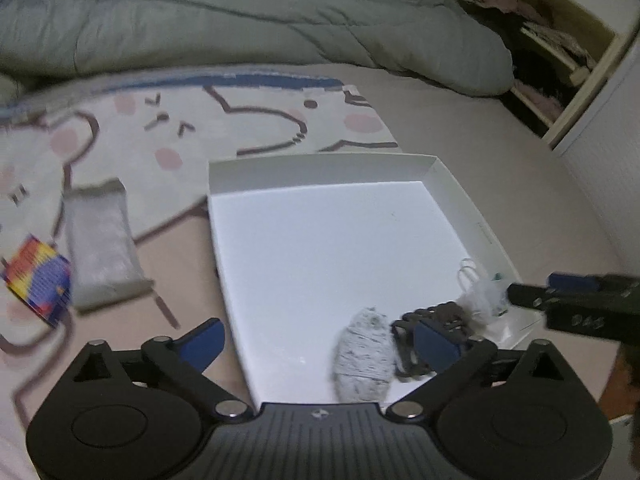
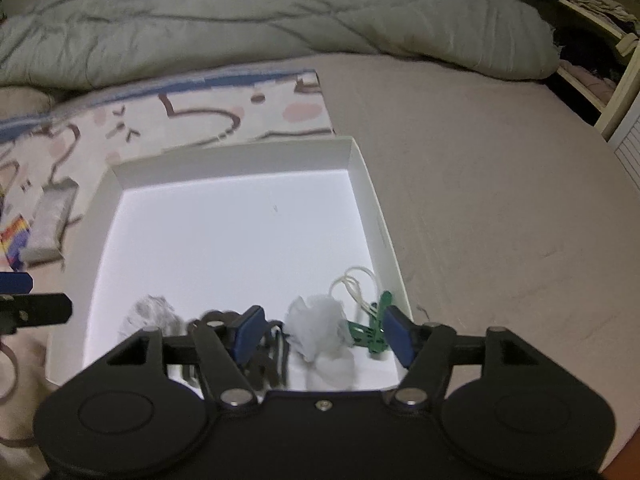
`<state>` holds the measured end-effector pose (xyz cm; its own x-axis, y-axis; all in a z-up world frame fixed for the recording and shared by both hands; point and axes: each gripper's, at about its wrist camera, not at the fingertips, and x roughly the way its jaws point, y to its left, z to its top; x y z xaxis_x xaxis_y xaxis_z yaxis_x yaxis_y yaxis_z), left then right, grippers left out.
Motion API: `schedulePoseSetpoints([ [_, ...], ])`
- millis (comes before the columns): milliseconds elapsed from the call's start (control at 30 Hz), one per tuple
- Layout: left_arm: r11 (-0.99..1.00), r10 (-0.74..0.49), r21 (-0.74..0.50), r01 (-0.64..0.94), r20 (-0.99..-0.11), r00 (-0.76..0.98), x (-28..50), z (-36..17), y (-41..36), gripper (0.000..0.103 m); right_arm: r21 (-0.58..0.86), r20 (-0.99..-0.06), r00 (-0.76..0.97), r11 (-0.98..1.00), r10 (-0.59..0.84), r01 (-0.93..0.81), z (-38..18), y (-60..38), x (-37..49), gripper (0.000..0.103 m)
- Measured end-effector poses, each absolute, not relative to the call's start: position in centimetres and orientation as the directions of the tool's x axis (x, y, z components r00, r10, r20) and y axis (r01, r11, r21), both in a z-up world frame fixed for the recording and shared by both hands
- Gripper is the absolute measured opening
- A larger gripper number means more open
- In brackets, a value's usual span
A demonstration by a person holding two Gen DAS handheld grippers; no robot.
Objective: Organize objects
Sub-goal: 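Lower the lace sock and tissue into the box and open both tools, then withdraw both tools from the box toward the card box and silver packet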
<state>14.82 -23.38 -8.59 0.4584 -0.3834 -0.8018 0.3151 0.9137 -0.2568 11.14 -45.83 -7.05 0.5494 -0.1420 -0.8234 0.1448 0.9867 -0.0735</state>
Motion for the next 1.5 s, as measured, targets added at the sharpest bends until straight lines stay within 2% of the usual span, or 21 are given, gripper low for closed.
schedulePoseSetpoints([
  [67,0.920,-0.362,-0.228,0.320,-0.806,0.469,14.8,-8.4,-23.3,0.103,-0.056,-0.812,0.569,0.988,-0.129,0.143,-6.5,-45.6,10.9,0.078],
  [200,0.932,-0.324,-0.184,0.311,-0.809,0.491,14.8,-8.0,-23.0,0.103,-0.042,-0.787,0.604,0.988,-0.125,0.150,-5.3,-44.8,10.3,0.086],
  [267,0.937,-0.307,-0.162,0.310,-0.806,0.506,14.6,-7.7,-22.9,0.103,-0.040,-0.777,0.616,0.987,-0.130,0.158,-4.8,-44.6,10.1,0.094],
  [467,0.944,-0.278,-0.124,0.304,-0.794,0.540,14.2,-7.0,-22.4,0.103,-0.032,-0.756,0.638,0.982,-0.146,0.188,-4.0,-44.1,9.2,0.103],
  [1067,0.953,-0.272,-0.123,0.276,-0.747,0.607,13.4,-5.2,-20.5,0.103,-0.037,-0.750,0.640,0.976,-0.168,0.213,-3.6,-42.9,8.7,0.103],
  [1500,0.982,-0.175,-0.081,0.173,-0.745,0.644,14.5,-4.6,-13.9,0.103,-0.020,-0.757,0.642,0.986,-0.123,0.165,-4.1,-38.6,11.7,0.103],
])
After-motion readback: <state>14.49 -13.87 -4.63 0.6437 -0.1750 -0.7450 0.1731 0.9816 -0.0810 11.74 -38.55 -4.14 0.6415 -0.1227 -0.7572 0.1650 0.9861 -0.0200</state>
